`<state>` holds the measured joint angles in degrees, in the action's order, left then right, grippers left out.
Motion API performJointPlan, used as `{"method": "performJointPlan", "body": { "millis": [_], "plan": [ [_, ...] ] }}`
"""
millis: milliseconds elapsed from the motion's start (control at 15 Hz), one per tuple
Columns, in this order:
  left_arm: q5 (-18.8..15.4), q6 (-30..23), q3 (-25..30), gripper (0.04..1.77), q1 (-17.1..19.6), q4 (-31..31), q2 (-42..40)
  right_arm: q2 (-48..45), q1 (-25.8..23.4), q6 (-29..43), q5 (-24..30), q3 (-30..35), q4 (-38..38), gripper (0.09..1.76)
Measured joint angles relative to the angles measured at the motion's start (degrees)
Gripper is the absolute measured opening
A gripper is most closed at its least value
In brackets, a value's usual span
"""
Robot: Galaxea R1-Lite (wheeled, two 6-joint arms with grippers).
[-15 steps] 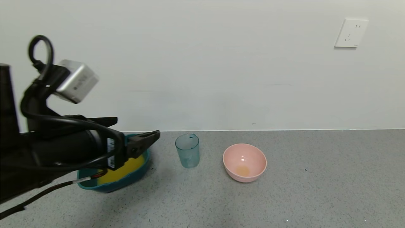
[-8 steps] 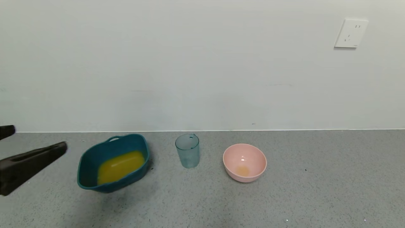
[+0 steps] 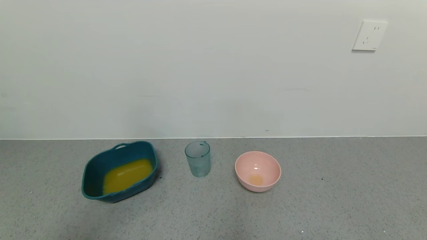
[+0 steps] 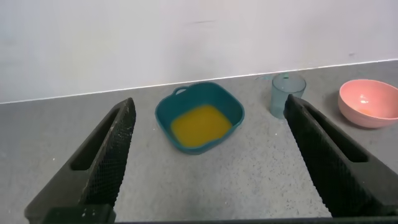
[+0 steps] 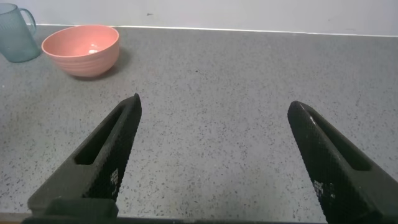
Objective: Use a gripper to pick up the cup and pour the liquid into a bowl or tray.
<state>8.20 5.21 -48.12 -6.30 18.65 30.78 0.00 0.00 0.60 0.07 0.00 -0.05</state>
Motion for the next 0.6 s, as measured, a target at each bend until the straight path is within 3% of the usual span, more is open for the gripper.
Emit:
{"method": "performJointPlan", "body": {
  "millis": [600],
  "plan": [
    [-1.43,-1.73,8.57,1.72,5.05,3.73,-16.7,0.0,0.0,0.02,0.0,0.0,-0.02,1.71]
  ]
}}
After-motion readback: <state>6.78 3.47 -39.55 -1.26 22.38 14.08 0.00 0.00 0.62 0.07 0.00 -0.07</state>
